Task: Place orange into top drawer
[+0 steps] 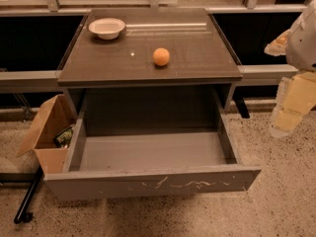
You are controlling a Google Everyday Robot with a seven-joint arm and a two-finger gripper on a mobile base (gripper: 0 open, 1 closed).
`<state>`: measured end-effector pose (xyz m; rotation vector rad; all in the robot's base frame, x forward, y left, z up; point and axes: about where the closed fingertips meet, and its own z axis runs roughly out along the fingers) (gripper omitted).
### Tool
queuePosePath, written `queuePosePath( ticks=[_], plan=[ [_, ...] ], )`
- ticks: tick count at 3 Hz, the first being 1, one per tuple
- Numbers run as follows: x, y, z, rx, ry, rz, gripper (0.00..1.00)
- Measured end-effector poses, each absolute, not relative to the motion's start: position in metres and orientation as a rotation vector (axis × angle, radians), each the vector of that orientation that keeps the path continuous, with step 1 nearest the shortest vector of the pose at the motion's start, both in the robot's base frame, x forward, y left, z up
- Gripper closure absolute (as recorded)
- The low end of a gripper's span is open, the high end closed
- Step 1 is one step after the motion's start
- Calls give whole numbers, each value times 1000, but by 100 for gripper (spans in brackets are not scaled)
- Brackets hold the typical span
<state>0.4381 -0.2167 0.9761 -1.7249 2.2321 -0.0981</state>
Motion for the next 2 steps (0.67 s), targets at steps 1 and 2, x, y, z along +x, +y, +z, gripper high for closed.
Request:
queuePosePath(
  ticks=[1, 2],
  plan=[
    [443, -214, 976, -1711, 2223, -102, 0],
    [467, -195, 962, -1671, 2193, -68, 0]
  ],
)
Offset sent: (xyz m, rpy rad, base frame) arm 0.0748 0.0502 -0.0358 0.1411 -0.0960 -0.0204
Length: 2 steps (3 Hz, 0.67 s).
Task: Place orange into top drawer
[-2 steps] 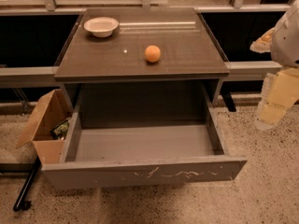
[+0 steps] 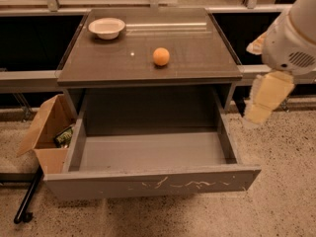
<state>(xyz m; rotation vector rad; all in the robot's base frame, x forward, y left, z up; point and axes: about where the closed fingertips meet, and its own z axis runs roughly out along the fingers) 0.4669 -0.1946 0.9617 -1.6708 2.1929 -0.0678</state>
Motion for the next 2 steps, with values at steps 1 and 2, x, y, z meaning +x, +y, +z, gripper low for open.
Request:
queuePosePath(
  ticks=[1, 2],
  plan=[
    [508, -163, 935, -1579, 2152, 30, 0],
    [556, -126, 911, -1445, 2120, 157, 0]
  ],
)
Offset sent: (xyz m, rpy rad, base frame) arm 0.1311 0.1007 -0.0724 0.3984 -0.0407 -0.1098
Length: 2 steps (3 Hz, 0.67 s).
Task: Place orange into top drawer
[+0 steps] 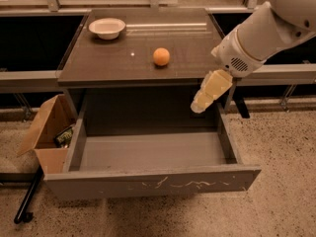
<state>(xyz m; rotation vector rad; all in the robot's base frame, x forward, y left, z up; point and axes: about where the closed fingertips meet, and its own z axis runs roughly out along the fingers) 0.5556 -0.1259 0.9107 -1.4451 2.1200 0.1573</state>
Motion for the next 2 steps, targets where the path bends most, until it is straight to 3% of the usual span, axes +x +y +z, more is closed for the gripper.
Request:
queuePosePath(
  ticks=[2],
  plan=[
    [571, -123, 906, -1430, 2089, 166, 0]
  ],
)
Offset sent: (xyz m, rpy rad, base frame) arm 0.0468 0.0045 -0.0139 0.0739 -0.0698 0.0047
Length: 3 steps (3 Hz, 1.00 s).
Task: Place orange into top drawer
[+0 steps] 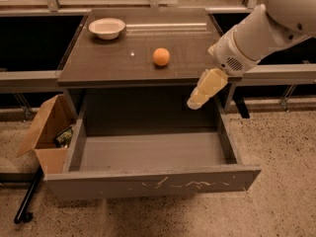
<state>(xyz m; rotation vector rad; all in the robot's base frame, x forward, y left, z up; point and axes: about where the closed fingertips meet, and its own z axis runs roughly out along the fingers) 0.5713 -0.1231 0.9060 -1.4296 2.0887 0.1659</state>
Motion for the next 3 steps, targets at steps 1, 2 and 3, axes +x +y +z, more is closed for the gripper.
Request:
queuePosePath(
  ticks=[1, 2, 3],
  plan=[
    [614, -124, 899, -1349, 2031, 206, 0],
    [663, -117, 893, -1250, 1996, 248, 0],
    [703, -108, 880, -1157, 2013, 292, 0]
  ],
)
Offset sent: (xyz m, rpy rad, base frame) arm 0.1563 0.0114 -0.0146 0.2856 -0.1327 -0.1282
